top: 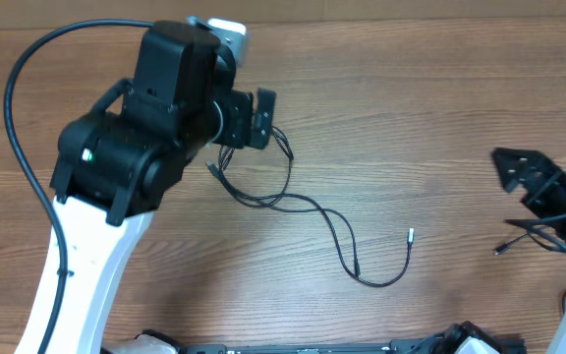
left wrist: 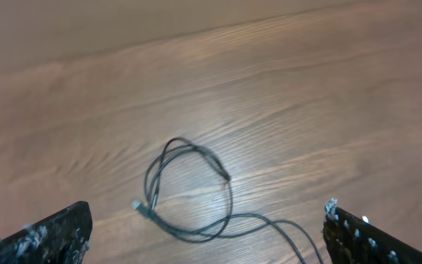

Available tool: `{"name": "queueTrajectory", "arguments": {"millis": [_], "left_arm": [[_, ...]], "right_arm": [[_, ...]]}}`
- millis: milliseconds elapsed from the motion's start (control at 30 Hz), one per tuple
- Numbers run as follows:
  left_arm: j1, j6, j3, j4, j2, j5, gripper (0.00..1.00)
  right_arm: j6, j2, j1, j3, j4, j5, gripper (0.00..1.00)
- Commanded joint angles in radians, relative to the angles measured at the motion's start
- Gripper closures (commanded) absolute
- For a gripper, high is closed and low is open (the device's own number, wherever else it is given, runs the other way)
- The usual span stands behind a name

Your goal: Untangle cables

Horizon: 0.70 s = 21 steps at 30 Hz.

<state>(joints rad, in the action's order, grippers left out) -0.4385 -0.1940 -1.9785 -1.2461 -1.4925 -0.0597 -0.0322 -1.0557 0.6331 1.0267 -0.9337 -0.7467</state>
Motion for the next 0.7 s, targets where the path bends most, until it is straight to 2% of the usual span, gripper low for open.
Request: {"name": "queueTrajectory", "arguments": {"millis": [0,200,367,667], "left_arm": [[0.026,-0.089,-0.013,-0.011,-0.048,-0.040,0.00],[0.073,-0.129,-0.013,-0.018,-0.084,-0.048,0.00],[0.160,-0.129,-0.013,-0.055,-0.088,-0.047,0.00],[0.204,-0.128,-0.005,-0.066,-0.090,-0.048,0.00]], "right_arm": [[0.061,0.007,-0.122,0.009,0.023,-0.017,0.00],[0.060,-0.029,-0.310,0.009,0.099,-0.016,0.00],[0.035,-0.142,-0.465,0.009,0.182,-0.014,0.00],[-0.005,-0.360,-0.711,0.009,0.368,-0.014,0.00]]}}
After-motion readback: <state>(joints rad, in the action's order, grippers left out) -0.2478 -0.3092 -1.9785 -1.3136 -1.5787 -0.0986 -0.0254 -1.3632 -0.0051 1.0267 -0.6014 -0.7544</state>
